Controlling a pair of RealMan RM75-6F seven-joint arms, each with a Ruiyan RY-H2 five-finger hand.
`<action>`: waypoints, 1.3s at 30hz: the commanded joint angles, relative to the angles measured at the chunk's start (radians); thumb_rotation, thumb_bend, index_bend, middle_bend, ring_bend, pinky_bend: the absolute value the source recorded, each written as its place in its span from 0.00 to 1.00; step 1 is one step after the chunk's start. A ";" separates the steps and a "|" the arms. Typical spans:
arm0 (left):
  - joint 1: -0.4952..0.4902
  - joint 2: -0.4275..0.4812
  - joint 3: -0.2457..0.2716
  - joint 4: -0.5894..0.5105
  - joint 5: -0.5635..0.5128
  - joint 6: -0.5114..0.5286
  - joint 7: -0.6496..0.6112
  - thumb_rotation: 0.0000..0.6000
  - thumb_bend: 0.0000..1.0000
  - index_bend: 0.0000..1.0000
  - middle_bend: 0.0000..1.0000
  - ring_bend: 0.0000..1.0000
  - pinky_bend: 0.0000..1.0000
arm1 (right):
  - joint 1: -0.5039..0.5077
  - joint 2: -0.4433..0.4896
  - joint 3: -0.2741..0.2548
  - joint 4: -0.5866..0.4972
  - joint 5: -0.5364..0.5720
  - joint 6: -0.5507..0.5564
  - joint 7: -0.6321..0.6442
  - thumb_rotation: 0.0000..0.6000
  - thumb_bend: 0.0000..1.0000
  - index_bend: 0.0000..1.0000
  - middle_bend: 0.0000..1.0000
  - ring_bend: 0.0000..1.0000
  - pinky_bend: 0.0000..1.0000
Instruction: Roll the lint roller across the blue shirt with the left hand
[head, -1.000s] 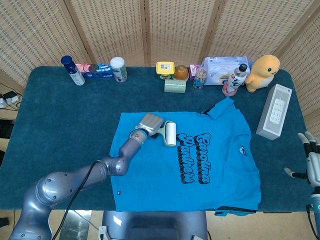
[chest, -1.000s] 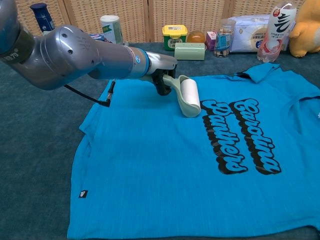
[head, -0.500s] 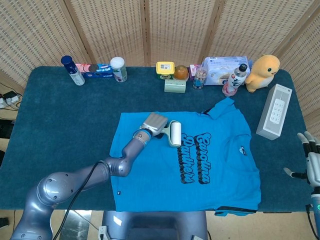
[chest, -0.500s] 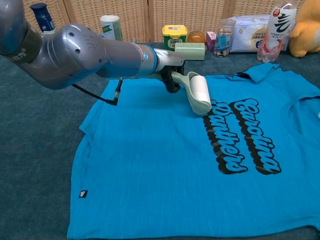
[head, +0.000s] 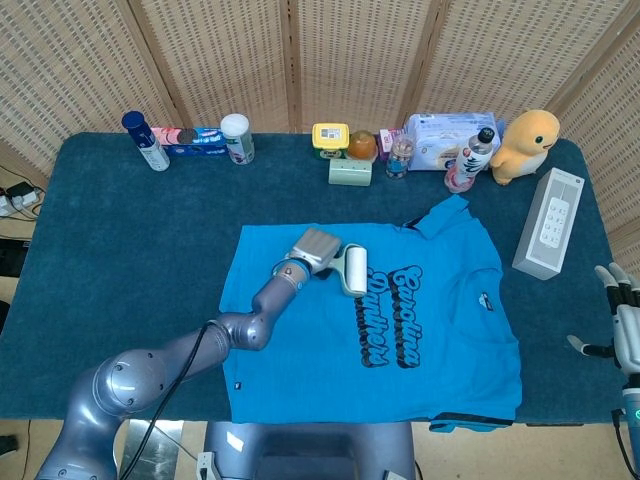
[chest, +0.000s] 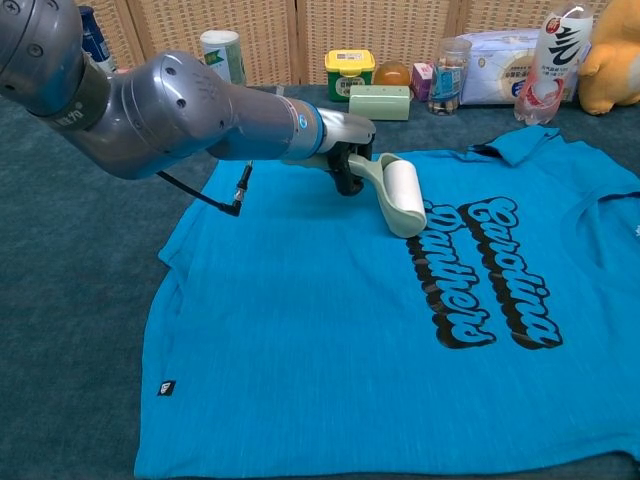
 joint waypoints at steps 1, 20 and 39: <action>-0.010 0.014 0.043 -0.005 -0.061 -0.020 0.032 1.00 0.78 1.00 0.92 0.92 1.00 | -0.001 0.001 0.000 -0.002 -0.001 0.002 -0.001 1.00 0.00 0.03 0.00 0.00 0.00; -0.037 0.156 0.233 -0.199 -0.351 0.091 0.153 1.00 0.78 1.00 0.92 0.92 1.00 | -0.003 0.001 -0.005 -0.015 -0.011 0.012 -0.014 1.00 0.00 0.03 0.00 0.00 0.00; 0.031 0.268 0.288 -0.308 -0.374 0.138 0.181 1.00 0.78 1.00 0.92 0.92 1.00 | 0.000 -0.005 -0.012 -0.024 -0.017 0.012 -0.036 1.00 0.00 0.02 0.00 0.00 0.00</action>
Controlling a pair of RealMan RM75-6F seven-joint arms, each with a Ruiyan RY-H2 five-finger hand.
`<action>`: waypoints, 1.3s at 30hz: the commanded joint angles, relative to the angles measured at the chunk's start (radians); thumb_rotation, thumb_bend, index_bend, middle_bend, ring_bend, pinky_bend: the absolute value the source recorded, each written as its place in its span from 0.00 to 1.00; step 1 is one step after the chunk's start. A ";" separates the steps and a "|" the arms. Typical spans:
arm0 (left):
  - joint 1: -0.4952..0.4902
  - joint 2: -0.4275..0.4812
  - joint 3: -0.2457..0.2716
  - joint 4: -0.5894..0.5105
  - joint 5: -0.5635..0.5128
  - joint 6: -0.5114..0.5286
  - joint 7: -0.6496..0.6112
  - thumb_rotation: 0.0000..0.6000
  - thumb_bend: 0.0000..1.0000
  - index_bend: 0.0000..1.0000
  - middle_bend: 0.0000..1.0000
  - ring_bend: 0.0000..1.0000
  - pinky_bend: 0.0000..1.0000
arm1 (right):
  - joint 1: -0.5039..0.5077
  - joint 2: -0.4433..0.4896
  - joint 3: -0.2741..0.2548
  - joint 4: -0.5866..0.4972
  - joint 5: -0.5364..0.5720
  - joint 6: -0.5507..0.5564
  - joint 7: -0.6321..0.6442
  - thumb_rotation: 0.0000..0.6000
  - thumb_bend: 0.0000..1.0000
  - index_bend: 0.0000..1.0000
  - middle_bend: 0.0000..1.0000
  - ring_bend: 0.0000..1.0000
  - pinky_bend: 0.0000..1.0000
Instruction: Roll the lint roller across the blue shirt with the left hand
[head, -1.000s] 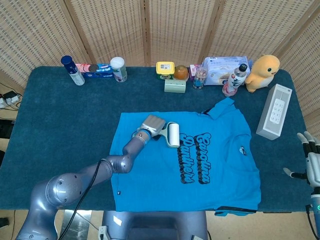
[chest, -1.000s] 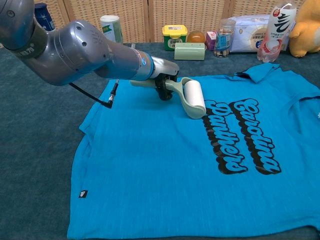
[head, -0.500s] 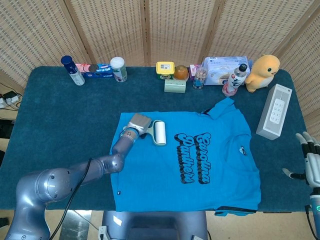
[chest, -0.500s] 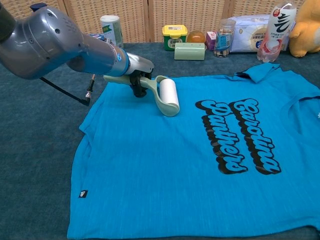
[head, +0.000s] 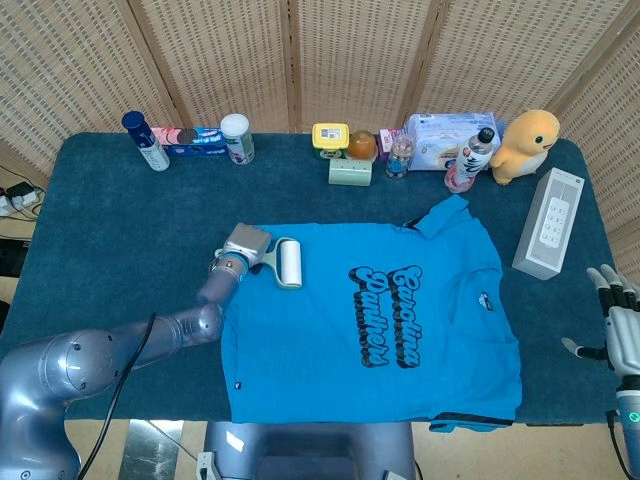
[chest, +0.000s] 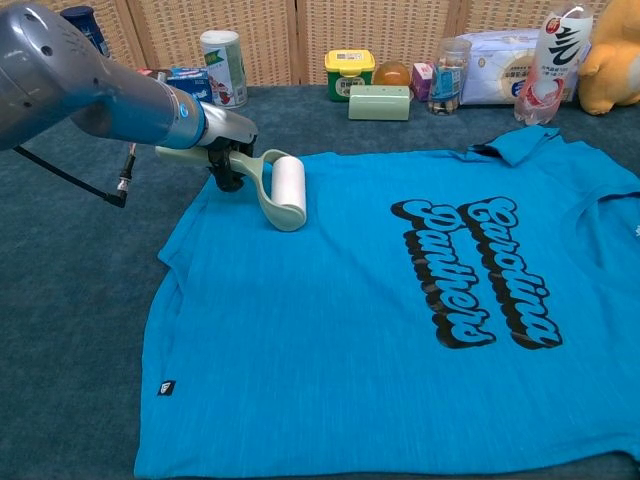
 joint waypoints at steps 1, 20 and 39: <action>0.011 0.019 0.002 -0.021 0.011 0.013 -0.002 1.00 0.78 1.00 0.92 0.92 1.00 | 0.000 0.000 -0.002 -0.002 -0.002 0.001 -0.002 1.00 0.00 0.02 0.00 0.00 0.00; 0.151 0.165 -0.054 -0.180 0.325 0.040 -0.143 1.00 0.32 0.00 0.00 0.01 0.33 | -0.003 0.003 -0.005 -0.017 -0.006 0.008 -0.011 1.00 0.00 0.02 0.00 0.00 0.00; 0.490 0.396 -0.065 -0.517 0.931 0.490 -0.386 1.00 0.08 0.00 0.00 0.00 0.11 | -0.016 0.020 -0.018 -0.052 -0.054 0.048 -0.009 1.00 0.00 0.02 0.00 0.00 0.00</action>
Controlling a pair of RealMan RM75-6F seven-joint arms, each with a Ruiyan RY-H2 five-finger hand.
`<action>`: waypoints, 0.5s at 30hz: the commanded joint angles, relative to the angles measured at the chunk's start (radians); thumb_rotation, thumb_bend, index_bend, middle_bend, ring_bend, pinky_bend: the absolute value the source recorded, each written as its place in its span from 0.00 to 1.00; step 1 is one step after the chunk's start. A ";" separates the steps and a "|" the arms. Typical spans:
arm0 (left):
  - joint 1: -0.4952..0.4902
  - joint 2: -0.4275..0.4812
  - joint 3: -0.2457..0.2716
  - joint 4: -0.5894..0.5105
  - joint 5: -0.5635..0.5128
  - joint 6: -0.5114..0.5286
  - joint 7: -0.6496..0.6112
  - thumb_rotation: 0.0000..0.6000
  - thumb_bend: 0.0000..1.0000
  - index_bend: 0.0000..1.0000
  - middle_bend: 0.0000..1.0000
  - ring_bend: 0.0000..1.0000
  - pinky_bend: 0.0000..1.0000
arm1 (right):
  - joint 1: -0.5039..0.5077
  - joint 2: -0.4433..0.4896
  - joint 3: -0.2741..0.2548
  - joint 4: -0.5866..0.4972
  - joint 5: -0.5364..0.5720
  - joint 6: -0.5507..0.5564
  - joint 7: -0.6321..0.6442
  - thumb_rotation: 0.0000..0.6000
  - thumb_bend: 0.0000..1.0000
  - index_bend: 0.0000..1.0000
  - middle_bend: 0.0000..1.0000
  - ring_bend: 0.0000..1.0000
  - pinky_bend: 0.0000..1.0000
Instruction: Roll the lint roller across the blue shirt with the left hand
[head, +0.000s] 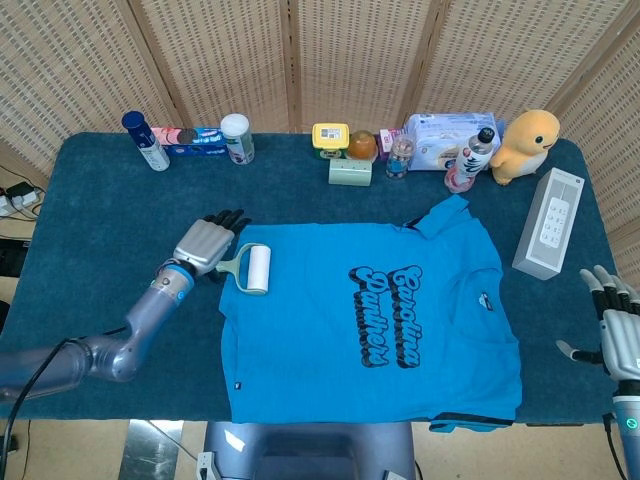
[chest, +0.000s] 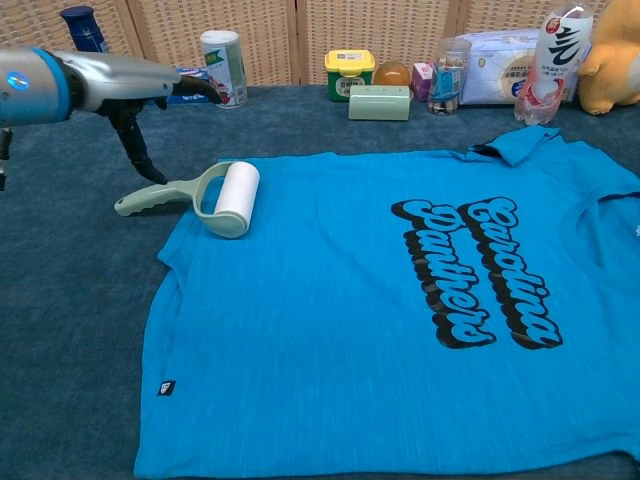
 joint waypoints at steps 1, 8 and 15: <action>0.171 0.093 0.044 -0.107 0.216 0.241 -0.093 1.00 0.07 0.00 0.00 0.00 0.11 | 0.000 -0.003 -0.005 0.003 -0.011 0.004 -0.003 1.00 0.00 0.02 0.00 0.00 0.00; 0.455 0.122 0.142 -0.051 0.497 0.578 -0.295 1.00 0.06 0.00 0.00 0.00 0.11 | 0.006 -0.033 -0.006 0.043 -0.025 0.016 -0.022 1.00 0.00 0.02 0.00 0.00 0.00; 0.667 0.124 0.181 -0.034 0.532 0.716 -0.339 1.00 0.13 0.00 0.00 0.00 0.11 | 0.001 -0.042 -0.002 0.060 -0.033 0.042 -0.026 1.00 0.00 0.02 0.00 0.00 0.00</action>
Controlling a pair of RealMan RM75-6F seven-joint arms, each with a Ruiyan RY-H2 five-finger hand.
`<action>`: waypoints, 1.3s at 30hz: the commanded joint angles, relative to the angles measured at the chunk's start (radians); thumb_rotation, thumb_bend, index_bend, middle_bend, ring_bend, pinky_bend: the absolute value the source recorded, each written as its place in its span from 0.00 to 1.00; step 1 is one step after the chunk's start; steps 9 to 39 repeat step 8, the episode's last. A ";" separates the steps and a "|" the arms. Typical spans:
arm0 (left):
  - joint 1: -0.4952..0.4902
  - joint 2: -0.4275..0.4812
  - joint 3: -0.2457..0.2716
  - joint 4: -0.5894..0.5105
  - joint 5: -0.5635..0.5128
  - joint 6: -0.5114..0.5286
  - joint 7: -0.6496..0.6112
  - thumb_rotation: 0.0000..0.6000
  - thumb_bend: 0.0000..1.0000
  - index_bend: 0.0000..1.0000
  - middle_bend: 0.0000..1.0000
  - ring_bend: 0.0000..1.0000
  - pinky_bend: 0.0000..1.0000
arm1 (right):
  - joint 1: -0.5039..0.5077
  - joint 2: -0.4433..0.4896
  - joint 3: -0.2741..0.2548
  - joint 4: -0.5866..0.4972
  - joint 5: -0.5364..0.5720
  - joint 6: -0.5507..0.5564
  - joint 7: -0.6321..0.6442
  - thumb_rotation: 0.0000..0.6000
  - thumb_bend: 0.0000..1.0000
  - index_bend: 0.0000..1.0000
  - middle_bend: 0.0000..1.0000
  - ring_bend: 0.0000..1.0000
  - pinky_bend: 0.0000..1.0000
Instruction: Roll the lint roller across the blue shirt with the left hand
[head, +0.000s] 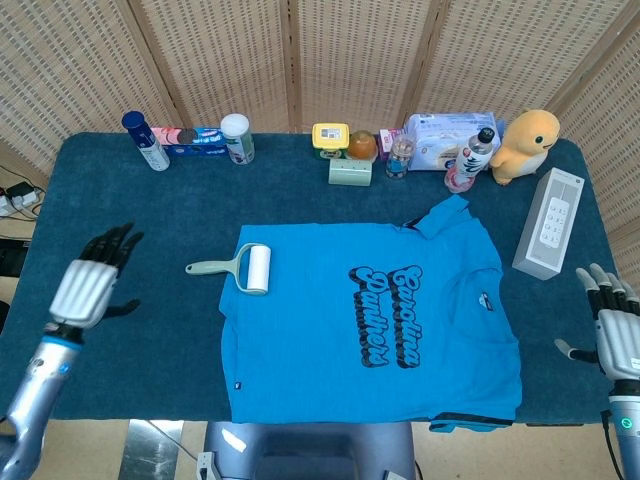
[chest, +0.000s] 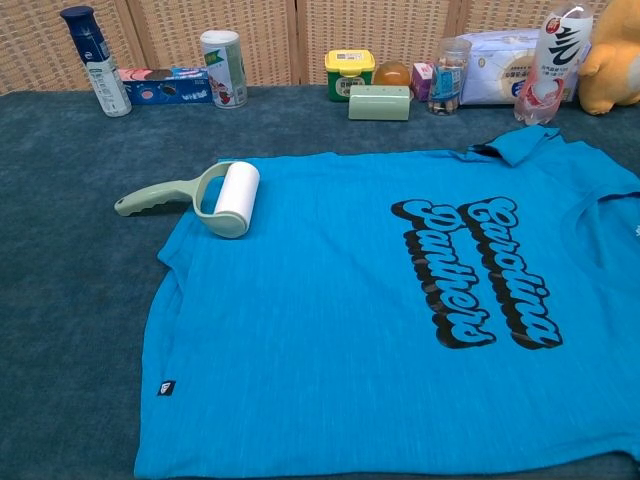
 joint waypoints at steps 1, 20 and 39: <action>0.136 0.014 0.041 0.014 0.048 0.079 -0.076 1.00 0.14 0.00 0.00 0.00 0.11 | -0.004 0.001 0.002 0.002 -0.002 0.010 -0.001 1.00 0.00 0.02 0.00 0.00 0.00; 0.238 0.015 0.035 0.047 0.101 0.108 -0.133 1.00 0.16 0.00 0.00 0.00 0.11 | -0.013 0.007 0.004 -0.003 -0.007 0.029 0.006 1.00 0.00 0.02 0.00 0.00 0.00; 0.238 0.015 0.035 0.047 0.101 0.108 -0.133 1.00 0.16 0.00 0.00 0.00 0.11 | -0.013 0.007 0.004 -0.003 -0.007 0.029 0.006 1.00 0.00 0.02 0.00 0.00 0.00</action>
